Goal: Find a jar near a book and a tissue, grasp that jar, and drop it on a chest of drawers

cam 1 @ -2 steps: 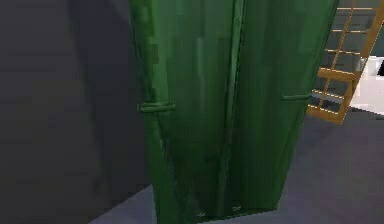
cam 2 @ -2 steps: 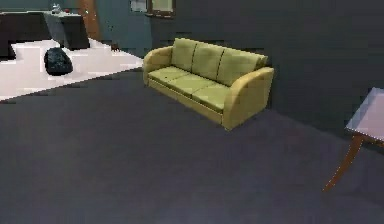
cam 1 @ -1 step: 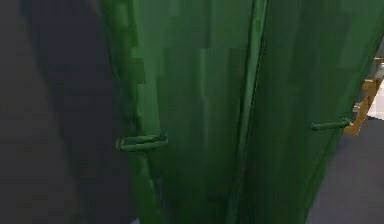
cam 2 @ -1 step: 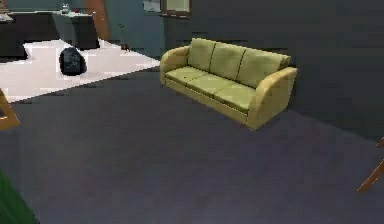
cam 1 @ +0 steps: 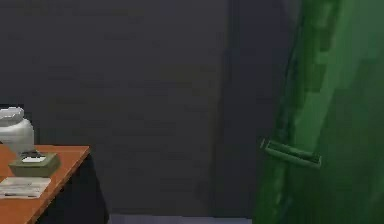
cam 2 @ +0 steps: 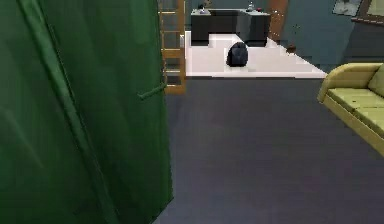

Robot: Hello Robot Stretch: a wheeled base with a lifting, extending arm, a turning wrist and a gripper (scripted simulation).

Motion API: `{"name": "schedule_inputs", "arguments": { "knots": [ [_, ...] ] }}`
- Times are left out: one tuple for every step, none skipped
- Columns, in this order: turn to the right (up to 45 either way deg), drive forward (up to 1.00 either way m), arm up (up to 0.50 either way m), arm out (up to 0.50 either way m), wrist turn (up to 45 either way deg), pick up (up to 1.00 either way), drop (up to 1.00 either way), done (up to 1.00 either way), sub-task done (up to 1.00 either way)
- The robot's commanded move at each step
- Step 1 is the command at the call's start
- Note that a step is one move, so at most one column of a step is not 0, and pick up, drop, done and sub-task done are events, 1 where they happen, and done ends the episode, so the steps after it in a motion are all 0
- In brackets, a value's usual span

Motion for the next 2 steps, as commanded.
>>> {"name": "schedule_inputs", "arguments": {
  "knots": [
    [-45.0, 0.0, 0.0, 0.0, 0.0, 0.0, 0.0, 0.0, 0.0],
    [-45.0, 0.0, 0.0, 0.0, 0.0, 0.0, 0.0, 0.0, 0.0]
  ]
}}
